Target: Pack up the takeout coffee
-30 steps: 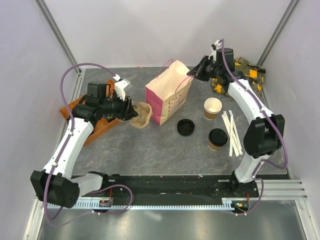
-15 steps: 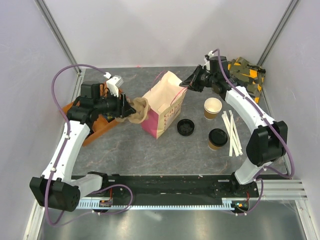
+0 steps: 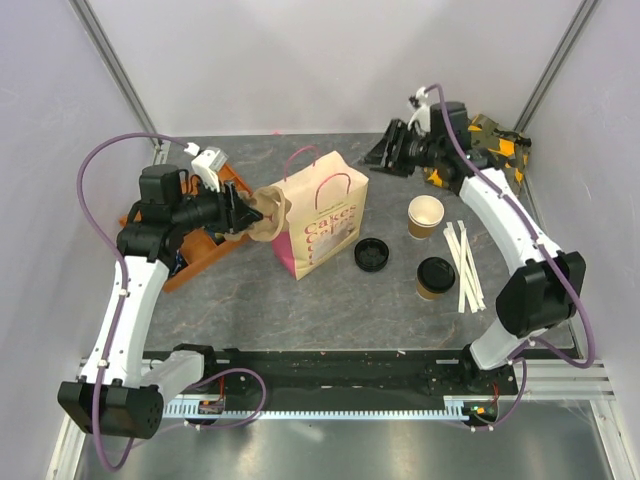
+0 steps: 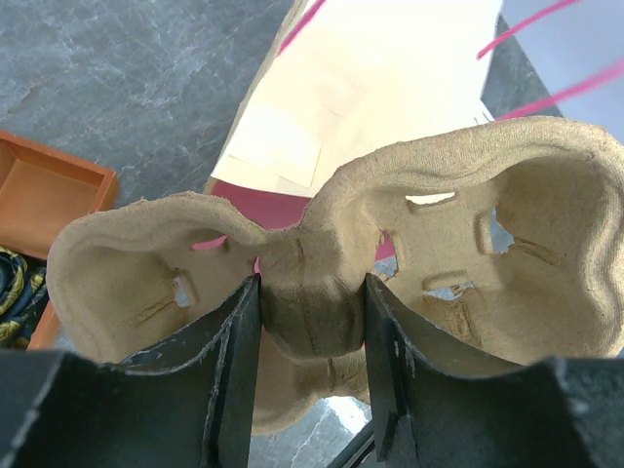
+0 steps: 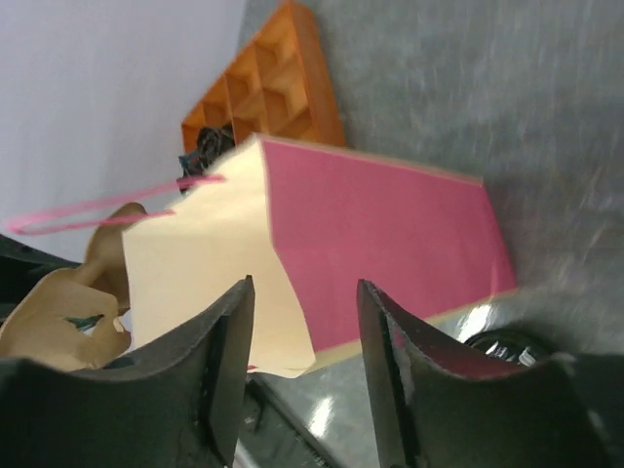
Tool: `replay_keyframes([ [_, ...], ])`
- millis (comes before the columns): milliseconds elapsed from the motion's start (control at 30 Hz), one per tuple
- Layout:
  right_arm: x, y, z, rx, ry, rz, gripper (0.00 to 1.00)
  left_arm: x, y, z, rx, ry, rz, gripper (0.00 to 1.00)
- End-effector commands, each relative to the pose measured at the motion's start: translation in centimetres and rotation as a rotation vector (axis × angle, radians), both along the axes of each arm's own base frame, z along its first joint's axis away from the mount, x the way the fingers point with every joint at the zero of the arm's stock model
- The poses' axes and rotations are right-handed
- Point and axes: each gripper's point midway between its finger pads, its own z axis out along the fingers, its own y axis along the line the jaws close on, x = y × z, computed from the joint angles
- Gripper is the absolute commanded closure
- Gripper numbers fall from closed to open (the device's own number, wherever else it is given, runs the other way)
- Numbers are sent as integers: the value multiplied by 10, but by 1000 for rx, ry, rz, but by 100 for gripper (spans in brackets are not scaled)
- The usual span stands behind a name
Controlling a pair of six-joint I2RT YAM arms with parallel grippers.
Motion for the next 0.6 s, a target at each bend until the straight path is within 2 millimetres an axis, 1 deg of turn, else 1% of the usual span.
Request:
replay_keyframes([
  [0, 24, -12, 71, -65, -371, 177, 42, -5, -5, 12, -60, -19, -10, 64],
  [33, 29, -16, 73, -61, -398, 221, 32, -6, -4, 13, -59, -27, -9, 64],
  [67, 34, -18, 80, -79, -456, 249, 25, -7, -4, 11, -60, -23, -7, 64],
  [100, 38, -20, 96, -118, -567, 292, 19, -8, -3, 13, -61, -28, -3, 64],
  [133, 44, -21, 94, -136, -611, 334, 13, -10, -3, 15, -64, -36, -4, 64],
  [167, 42, -17, 99, -139, -668, 391, 9, -11, -3, 15, -67, -39, -3, 64],
  [200, 44, -16, 111, -186, -780, 443, 7, -12, -3, 17, -72, -43, -3, 64],
  [233, 48, -12, 108, -201, -812, 474, 5, -12, -2, 20, -75, -52, 0, 64],
  [300, 44, -5, 112, -240, -893, 547, 5, -13, -2, 22, -86, -48, 4, 64],
  [333, 45, 6, 106, -303, -982, 617, 5, -13, -1, 24, -90, -55, 9, 64],
  [367, 46, 8, 109, -367, -1042, 643, 5, -13, -1, 25, -95, -54, 13, 64],
  [400, 41, 13, 96, -396, -1036, 690, 5, -12, -1, 26, -105, -44, 22, 65],
  [433, 37, 24, 95, -447, -1123, 751, 5, -11, -1, 29, -113, -49, 26, 65],
  [467, 35, 27, 87, -462, -1129, 775, 5, -12, -1, 33, -121, -56, 26, 65],
  [500, 35, 30, 85, -485, -1150, 785, 5, -13, -2, 36, -133, -56, 23, 65],
  [533, 32, 38, 81, -496, -1168, 811, 6, -14, -2, 39, -138, -63, 24, 65],
  [567, 34, 41, 80, -520, -1196, 824, 7, -15, -2, 43, -140, -73, 24, 65],
])
